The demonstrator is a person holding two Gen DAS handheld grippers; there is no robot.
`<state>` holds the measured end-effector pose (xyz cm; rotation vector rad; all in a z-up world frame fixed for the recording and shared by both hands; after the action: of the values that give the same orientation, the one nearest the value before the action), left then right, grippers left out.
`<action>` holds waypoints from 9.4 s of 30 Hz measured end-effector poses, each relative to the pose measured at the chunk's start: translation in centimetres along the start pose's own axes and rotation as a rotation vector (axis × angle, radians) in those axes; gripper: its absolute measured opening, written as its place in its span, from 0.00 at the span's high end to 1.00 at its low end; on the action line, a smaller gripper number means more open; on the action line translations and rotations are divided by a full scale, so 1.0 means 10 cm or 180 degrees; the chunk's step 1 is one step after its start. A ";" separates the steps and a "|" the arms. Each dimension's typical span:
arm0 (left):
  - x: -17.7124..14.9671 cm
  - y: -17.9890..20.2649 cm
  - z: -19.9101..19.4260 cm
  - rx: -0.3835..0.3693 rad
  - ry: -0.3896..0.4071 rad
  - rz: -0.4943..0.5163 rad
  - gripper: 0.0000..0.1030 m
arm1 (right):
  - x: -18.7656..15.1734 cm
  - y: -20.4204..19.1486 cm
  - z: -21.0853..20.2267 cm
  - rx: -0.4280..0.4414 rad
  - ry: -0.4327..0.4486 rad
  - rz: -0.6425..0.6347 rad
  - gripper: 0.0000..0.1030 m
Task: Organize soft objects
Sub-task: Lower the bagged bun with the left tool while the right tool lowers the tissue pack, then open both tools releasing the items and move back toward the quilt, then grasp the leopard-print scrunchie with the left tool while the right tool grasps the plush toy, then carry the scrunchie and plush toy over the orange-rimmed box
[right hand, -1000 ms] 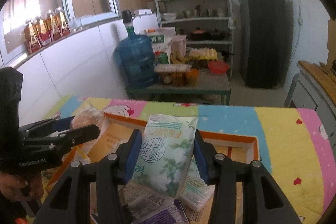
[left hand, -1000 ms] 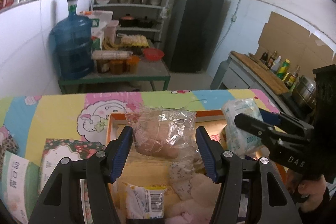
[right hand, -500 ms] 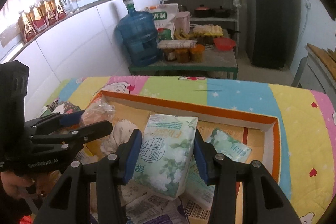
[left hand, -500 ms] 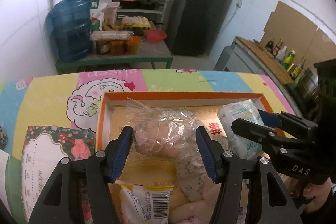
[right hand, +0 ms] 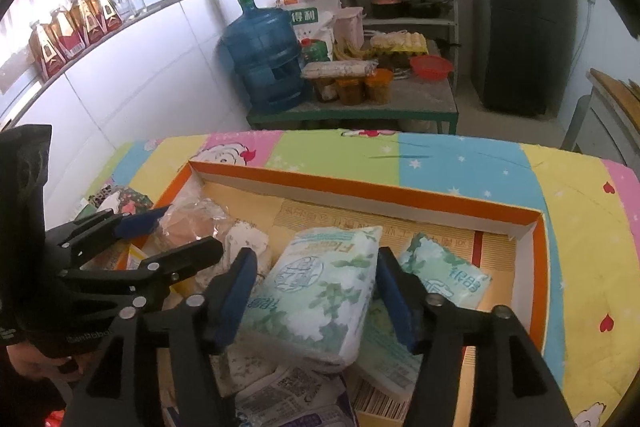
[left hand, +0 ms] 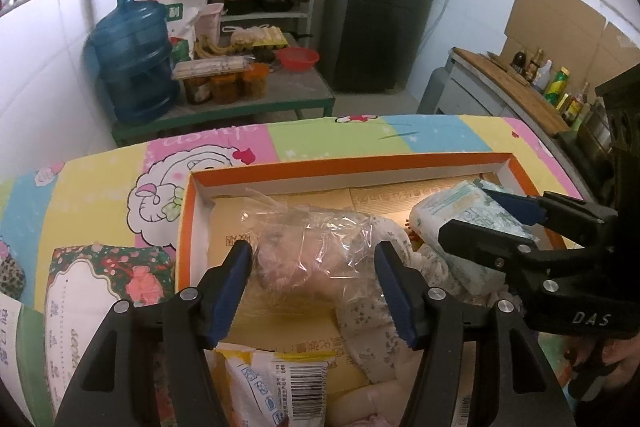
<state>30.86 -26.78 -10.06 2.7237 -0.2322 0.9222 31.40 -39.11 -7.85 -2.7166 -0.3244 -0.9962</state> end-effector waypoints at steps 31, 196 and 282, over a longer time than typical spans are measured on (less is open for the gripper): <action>-0.17 0.06 -0.96 -0.0035 0.0674 0.0143 0.28 | -0.14 -0.27 -0.81 -0.0268 0.0578 0.0027 0.35; -1.34 -2.88 -2.47 0.0399 0.1438 -0.1037 0.95 | -0.74 -3.46 -0.10 0.0931 0.0538 -0.0981 0.69; -1.19 -0.30 -1.96 -0.0716 0.1016 0.0153 0.95 | -1.32 -1.17 -1.55 -0.0432 0.1151 0.0219 0.69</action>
<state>10.94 -17.43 -2.92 2.3370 -0.3176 1.2443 8.96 -34.18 -3.37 -2.5686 -0.0997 -1.5042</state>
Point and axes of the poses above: each gripper's, at about its wrist camera, not at the fingertips, and z roughly the way its jaws point, y to its right, x to its top, the point moved 2 cm from there along z, roughly the way its jaws point, and after that the axes turned 7 degrees about -z, right-handed, at the moved point
